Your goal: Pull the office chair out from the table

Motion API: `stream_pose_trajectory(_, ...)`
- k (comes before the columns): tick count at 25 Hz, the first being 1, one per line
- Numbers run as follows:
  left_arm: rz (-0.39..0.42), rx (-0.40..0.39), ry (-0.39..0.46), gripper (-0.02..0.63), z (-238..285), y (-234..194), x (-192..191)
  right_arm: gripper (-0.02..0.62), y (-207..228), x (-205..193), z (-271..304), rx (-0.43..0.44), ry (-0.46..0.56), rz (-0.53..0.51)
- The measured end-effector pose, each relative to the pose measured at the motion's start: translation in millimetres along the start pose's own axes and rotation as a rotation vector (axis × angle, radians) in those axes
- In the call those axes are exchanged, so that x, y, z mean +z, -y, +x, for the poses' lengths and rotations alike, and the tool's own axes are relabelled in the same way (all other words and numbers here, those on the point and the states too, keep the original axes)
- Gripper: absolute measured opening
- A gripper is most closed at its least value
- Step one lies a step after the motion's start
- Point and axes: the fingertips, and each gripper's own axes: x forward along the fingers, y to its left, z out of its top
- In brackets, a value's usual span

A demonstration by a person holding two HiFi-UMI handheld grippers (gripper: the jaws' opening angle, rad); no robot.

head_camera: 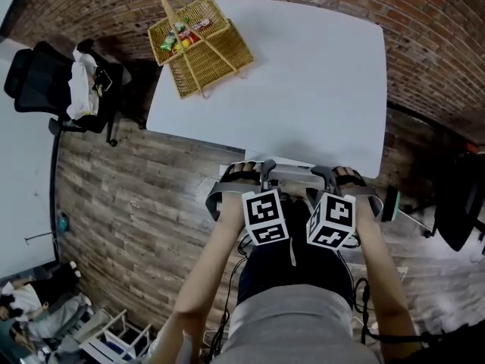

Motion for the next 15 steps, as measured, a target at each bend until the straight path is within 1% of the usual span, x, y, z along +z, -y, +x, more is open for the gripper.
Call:
stream_pose_trajectory(4, 0.017, -0.067, -0.002, 0.186, 8, 7, -2, 0.201, -4, -6, 13, 0.049, -0.042, -0.013)
stream_pose_trajectory(7, 0.035, -0.091, -0.014, 0.186, 13, 9, -6, 0.201, -5, -8, 20, 0.060, -0.063, -0.018)
stream_pose_trajectory(11, 0.022, -0.138, -0.035, 0.186, 20, 14, -8, 0.199, -4, -2, 23, 0.071, -0.060, -0.011)
stream_pose_trajectory(13, 0.032, -0.140, -0.042, 0.186, 23, 15, -9, 0.184, -3, -2, 24, 0.066, -0.064, -0.015)
stream_pose_trajectory(15, 0.055, -0.134, -0.053, 0.184, 25, 14, -11, 0.147, -3, -1, 24, 0.058, -0.064, -0.016)
